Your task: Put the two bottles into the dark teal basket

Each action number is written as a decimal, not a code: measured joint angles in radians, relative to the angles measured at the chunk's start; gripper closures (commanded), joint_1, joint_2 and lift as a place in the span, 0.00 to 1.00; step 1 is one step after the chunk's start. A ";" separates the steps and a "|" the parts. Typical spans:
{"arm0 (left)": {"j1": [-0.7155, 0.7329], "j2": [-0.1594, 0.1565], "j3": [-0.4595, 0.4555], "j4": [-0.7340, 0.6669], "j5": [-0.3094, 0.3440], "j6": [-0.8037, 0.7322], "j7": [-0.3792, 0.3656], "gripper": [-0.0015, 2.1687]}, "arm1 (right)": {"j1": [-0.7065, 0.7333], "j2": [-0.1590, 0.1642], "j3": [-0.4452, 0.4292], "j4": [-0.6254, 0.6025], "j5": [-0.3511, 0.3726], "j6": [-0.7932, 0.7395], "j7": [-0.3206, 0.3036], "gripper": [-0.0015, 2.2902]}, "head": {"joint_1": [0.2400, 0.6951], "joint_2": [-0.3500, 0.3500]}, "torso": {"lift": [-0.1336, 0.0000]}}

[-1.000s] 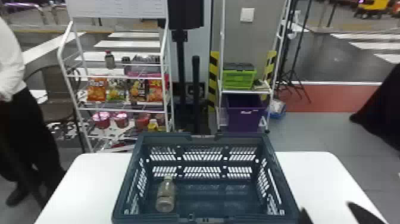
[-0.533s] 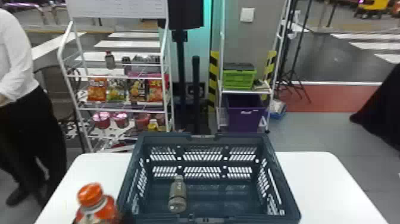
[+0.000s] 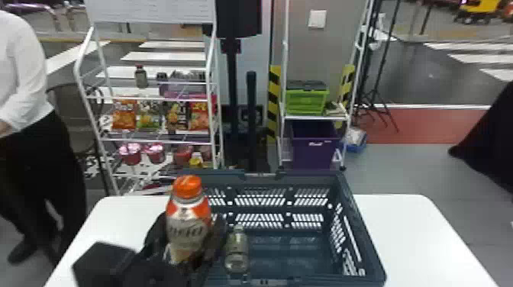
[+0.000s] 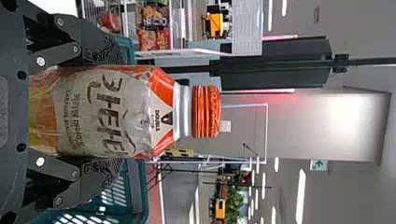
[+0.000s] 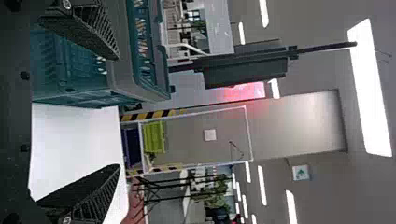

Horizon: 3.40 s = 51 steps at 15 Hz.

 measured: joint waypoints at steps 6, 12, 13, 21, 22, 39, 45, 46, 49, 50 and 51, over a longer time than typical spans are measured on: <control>-0.513 0.013 -0.199 0.167 0.087 0.469 -0.071 0.99 | 0.010 0.028 -0.028 -0.025 0.019 0.124 0.017 0.03 | 0.57 0.50 | 1.00; -0.869 -0.157 -0.264 0.517 0.060 1.055 -0.349 0.99 | 0.016 0.037 -0.050 0.005 0.004 0.113 0.050 0.03 | 0.57 0.50 | 1.00; -0.905 -0.171 -0.266 0.562 0.040 1.106 -0.402 0.99 | 0.015 0.037 -0.053 0.010 0.003 0.111 0.054 0.03 | 0.57 0.50 | 1.00; -1.144 -0.207 -0.273 1.095 -0.147 0.999 -0.692 0.99 | -0.014 0.037 -0.048 0.018 0.016 0.169 0.053 0.03 | 0.57 0.50 | 1.00; -1.157 -0.207 -0.273 1.142 -0.171 0.972 -0.707 0.98 | -0.014 0.037 -0.048 0.019 0.016 0.172 0.053 0.03 | 0.57 0.50 | 1.00; -0.851 -0.205 -0.005 0.569 -0.080 0.853 -0.531 0.04 | -0.026 0.037 -0.068 0.031 -0.011 0.182 0.070 0.03 | 0.57 0.50 | 1.00; -0.421 -0.131 0.210 0.063 0.088 0.725 -0.428 0.04 | -0.005 0.037 -0.100 -0.015 -0.017 0.183 0.080 0.03 | 0.57 0.50 | 1.00; -0.355 -0.119 0.249 0.006 0.119 0.687 -0.420 0.04 | -0.001 0.037 -0.102 -0.024 -0.017 0.181 0.083 0.03 | 0.57 0.50 | 1.00; -0.156 -0.087 0.355 -0.107 0.198 0.549 -0.399 0.04 | 0.004 0.037 -0.105 -0.043 -0.017 0.177 0.102 0.03 | 0.57 0.50 | 1.00; -0.097 -0.082 0.374 -0.110 0.214 0.454 -0.387 0.04 | 0.004 0.037 -0.105 -0.047 -0.017 0.174 0.107 0.03 | 0.57 0.50 | 1.00; -0.018 -0.078 0.387 -0.090 0.225 0.250 -0.364 0.04 | 0.005 0.037 -0.104 -0.053 -0.017 0.170 0.119 0.03 | 0.57 0.50 | 1.00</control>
